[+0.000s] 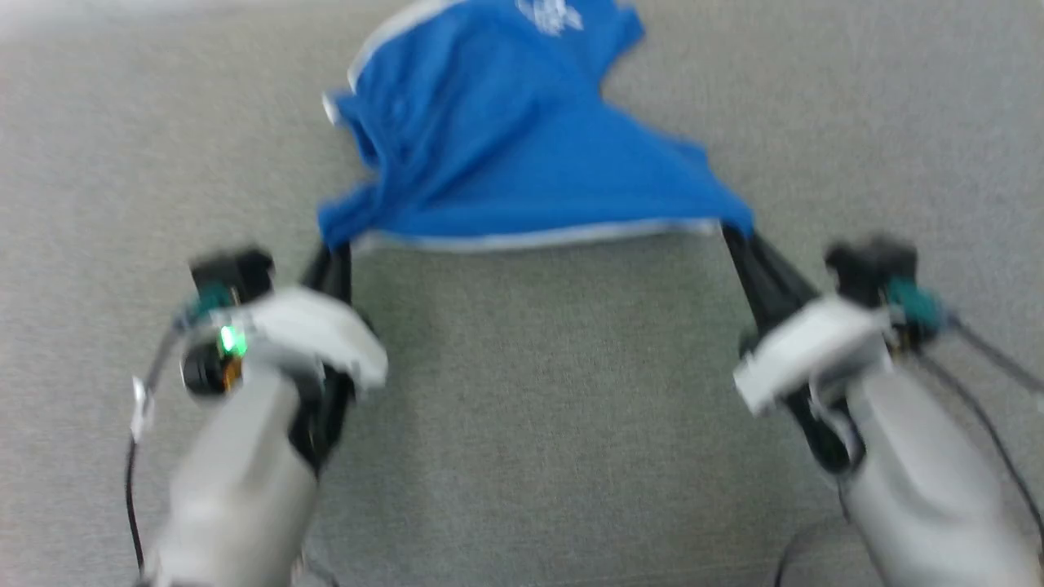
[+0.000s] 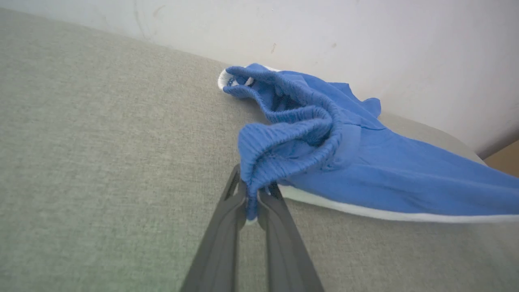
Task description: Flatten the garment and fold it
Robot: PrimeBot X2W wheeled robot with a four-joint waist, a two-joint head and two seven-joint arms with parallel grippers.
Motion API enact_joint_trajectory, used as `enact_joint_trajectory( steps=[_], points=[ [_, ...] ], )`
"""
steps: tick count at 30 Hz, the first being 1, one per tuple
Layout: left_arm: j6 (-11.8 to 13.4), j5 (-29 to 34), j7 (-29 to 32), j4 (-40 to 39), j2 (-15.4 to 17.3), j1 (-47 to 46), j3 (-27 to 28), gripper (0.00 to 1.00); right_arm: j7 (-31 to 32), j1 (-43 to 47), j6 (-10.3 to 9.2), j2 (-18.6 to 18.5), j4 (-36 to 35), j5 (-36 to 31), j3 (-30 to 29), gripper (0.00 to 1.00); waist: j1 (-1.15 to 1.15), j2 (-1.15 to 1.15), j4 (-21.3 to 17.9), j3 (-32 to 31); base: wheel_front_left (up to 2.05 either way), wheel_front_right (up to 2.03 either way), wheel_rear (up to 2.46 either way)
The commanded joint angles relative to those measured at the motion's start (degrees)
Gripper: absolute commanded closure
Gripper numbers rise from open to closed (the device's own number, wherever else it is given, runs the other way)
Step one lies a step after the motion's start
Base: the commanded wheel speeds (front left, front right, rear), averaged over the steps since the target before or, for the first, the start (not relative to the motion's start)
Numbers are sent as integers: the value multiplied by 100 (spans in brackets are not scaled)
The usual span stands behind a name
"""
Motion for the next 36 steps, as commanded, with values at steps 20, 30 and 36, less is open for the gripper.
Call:
enact_joint_trajectory(
  steps=[20,30,36],
  points=[
    [2062,-94,1256,-4420,962,4457,-147,100,1816,4854,-12,621,-3699,-1200,-1742,100,2,0,396,-1090,0,0,0],
    [2237,-304,1775,-5310,1179,4768,-167,100,2304,5265,-12,748,-4372,-1230,-2099,100,2,0,513,-1141,0,0,0],
    [1933,-432,1945,-4916,1109,4114,-166,100,2416,4150,-12,628,-3878,-1142,-1989,100,2,0,488,-1005,0,0,0]
  ],
)
